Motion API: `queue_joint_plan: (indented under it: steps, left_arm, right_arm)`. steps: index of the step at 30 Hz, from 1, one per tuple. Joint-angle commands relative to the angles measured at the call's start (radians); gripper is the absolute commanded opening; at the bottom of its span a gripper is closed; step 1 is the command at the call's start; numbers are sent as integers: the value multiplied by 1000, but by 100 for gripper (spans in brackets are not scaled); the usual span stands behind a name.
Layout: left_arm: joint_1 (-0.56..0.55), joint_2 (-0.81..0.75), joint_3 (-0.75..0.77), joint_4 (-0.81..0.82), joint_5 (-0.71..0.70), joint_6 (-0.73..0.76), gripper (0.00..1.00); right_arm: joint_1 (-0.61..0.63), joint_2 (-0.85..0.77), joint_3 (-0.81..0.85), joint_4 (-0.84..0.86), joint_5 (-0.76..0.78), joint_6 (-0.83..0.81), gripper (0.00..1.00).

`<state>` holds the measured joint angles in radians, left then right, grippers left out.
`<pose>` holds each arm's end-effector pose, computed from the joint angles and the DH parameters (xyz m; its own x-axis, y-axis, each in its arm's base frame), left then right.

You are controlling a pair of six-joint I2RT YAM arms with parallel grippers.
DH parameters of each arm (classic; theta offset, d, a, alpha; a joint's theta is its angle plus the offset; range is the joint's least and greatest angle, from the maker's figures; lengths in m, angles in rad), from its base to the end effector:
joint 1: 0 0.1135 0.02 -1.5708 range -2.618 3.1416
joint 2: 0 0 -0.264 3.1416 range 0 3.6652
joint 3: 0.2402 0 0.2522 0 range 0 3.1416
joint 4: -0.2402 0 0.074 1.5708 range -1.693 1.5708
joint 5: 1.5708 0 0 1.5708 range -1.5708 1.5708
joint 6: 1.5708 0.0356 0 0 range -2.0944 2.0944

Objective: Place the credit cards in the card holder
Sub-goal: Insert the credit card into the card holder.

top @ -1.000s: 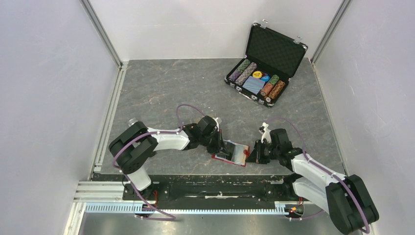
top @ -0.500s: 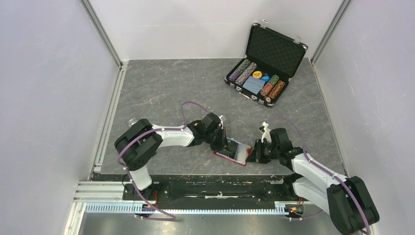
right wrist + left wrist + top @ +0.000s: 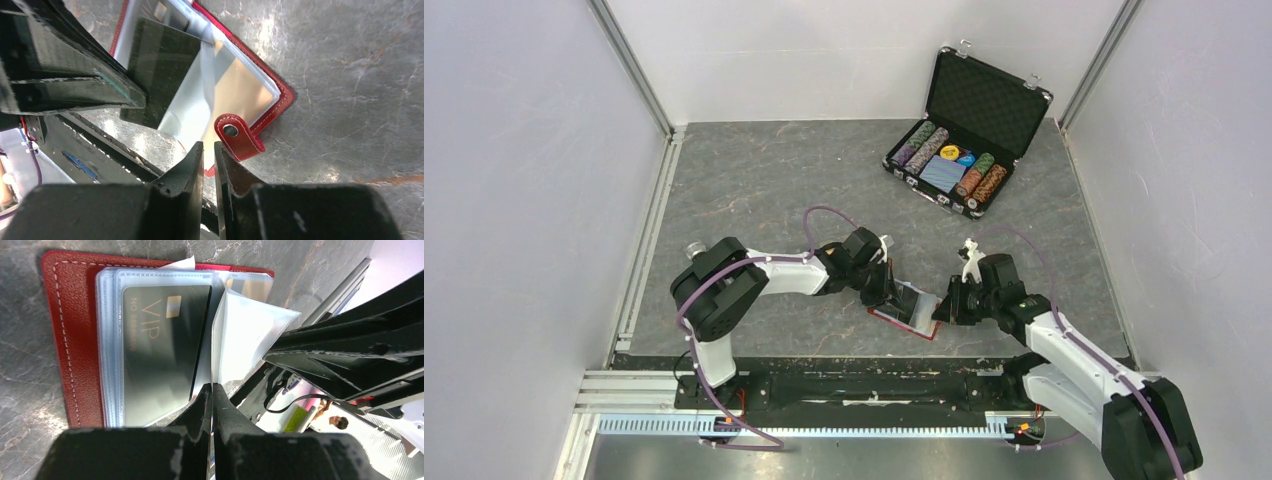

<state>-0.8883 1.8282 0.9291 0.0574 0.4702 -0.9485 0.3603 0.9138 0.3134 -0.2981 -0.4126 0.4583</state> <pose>0.2127 -0.2872 0.1355 -0.9910 0.0708 -0.1138 0.1320 0.6615 -0.7383 0.1458 0.0702 0.1502 -0.9029 0.0930 -0.4197 -0.1753 0.8119 0.5569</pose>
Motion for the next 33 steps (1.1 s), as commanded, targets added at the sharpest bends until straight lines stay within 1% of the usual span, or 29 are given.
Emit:
queue_joint_plan:
  steps: [1, 4, 7, 9, 11, 14, 15, 20, 23, 28, 33]
  left_arm:
    - [-6, -7, 35, -51, -26, 73, 2]
    - [-6, 4, 53, -35, -10, 65, 2]
    - [-5, 26, 82, -10, 14, 50, 2]
    - [-3, 45, 103, -8, 28, 50, 2]
    - [2, 54, 110, -12, 32, 52, 2]
    - [7, 54, 121, -50, 30, 92, 2]
    - [8, 54, 123, -87, 30, 106, 2]
    - [31, 46, 92, -106, 41, 133, 2]
    - [50, 49, 68, -86, 66, 134, 2]
    - [51, 105, 63, -2, 150, 113, 2]
    - [49, 143, 74, 4, 162, 99, 2]
  right_arm:
    - [2, -51, 67, 25, 33, -32, 17]
    - [2, -41, 69, 87, 2, -30, 25]
    - [2, 19, 68, 118, -20, -33, 28]
    - [2, 59, 70, 115, 3, -40, 27]
    - [2, 94, 75, 96, 77, -55, 27]
    - [2, 146, 91, 67, 158, -85, 26]
    - [2, 164, 98, 62, 173, -90, 26]
    - [2, 213, 127, 61, 198, -106, 26]
    - [2, 218, 143, 60, 199, -106, 26]
    - [2, 223, 150, 64, 169, -105, 27]
    - [2, 218, 150, 64, 157, -103, 27]
